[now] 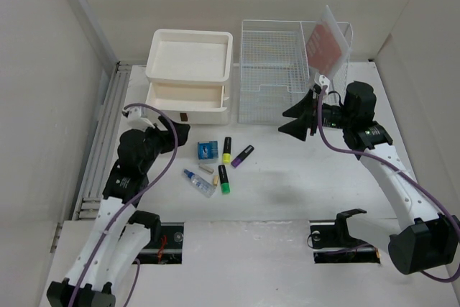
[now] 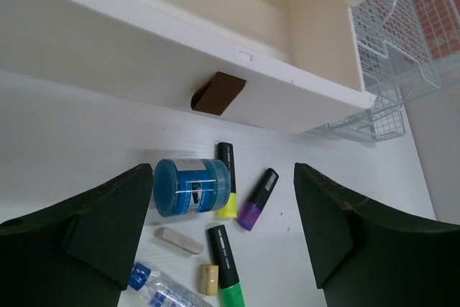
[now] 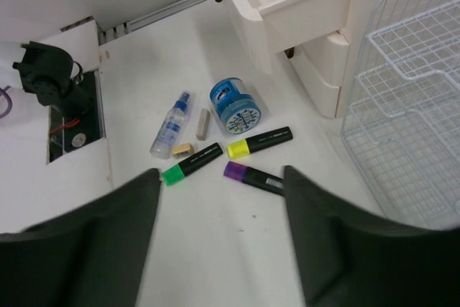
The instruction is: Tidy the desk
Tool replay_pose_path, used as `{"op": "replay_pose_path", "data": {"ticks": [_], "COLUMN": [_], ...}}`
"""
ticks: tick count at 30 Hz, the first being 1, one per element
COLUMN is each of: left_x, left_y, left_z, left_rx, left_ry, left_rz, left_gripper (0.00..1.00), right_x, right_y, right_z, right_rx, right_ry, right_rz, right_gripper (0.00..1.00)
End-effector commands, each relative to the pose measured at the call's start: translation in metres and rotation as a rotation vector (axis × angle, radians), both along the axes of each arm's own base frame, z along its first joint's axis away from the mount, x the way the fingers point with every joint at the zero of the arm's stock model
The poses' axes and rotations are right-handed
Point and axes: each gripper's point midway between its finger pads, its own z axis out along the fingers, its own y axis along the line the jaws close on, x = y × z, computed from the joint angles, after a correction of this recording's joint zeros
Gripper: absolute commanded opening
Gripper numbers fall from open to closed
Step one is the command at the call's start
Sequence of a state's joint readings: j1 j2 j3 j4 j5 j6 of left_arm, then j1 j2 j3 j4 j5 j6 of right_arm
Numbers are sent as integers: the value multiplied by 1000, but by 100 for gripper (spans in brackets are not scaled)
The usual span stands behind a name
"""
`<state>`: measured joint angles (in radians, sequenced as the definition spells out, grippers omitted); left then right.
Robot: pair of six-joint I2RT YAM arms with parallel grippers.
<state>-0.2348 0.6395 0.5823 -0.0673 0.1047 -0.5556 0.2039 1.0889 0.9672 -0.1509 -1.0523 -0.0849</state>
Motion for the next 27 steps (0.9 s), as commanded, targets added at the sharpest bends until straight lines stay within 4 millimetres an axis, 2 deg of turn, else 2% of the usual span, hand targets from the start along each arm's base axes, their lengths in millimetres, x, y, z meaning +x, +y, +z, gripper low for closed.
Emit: {"op": "replay_pose_path", "data": {"ticks": [1, 2, 3, 4, 7, 9, 11, 13, 14, 15, 18, 19, 20, 21, 22, 23, 24, 25, 27], "left_x": [-16, -21, -29, -35, -48, -50, -51, -52, -52, -54, -55, -56, -55, -58, -58, -59, -59, -61, -61], "left_y": [0, 0, 3, 2, 17, 33, 45, 53, 56, 61, 67, 67, 67, 68, 68, 68, 70, 70, 70], "left_z": [57, 64, 81, 90, 116, 125, 127, 126, 123, 125, 114, 112, 108, 110, 109, 110, 107, 111, 111], "left_rx": [16, 24, 32, 46, 99, 145, 176, 191, 203, 212, 230, 230, 228, 221, 218, 212, 214, 207, 207], "left_ry": [-153, -177, -233, -271, -345, -362, -367, -363, -362, -372, -364, -366, -371, -391, -400, -416, -413, -432, -432], "left_rz": [-39, -52, -53, -70, -21, 51, 108, 148, 163, 186, 209, 210, 211, 214, 216, 218, 227, 230, 230], "left_gripper": [78, 81, 86, 100, 100, 100, 100, 100, 100, 100, 100, 100, 100, 100, 100, 100, 100, 100, 100], "right_x": [2, 2, 2, 2, -4, -12, -11, -1, 3, 5, 9, 12, 18, 22, 33, 22, 20, 21, 21], "right_y": [0, 0, 0, 0, 7, 19, 26, 34, 39, 46, 58, 63, 68, 73, 67, 85, 94, 97, 112], "right_z": [9, 9, 9, 9, 4, 0, -5, -16, -31, -38, -63, -71, -63, -71, -72, -68, -64, -66, -56], "right_rx": [8, 8, 8, 4, -25, -63, -110, -172, -205, -247, -321, -378, -383, -415, -468, -473, -471, -461, -436], "right_ry": [-62, -62, -62, -74, -89, -108, -128, -137, -111, -116, -88, -94, -111, -92, -119, -152, -177, -162, -158], "right_rz": [16, 16, 16, 17, 28, 52, 58, -10, -25, -60, -106, -177, -234, -290, -411, -397, -431, -437, -445], "right_gripper": [79, 87, 100, 100, 100, 100, 100, 100, 100, 100, 100, 100, 100, 100, 100, 100, 100, 100, 100]}}
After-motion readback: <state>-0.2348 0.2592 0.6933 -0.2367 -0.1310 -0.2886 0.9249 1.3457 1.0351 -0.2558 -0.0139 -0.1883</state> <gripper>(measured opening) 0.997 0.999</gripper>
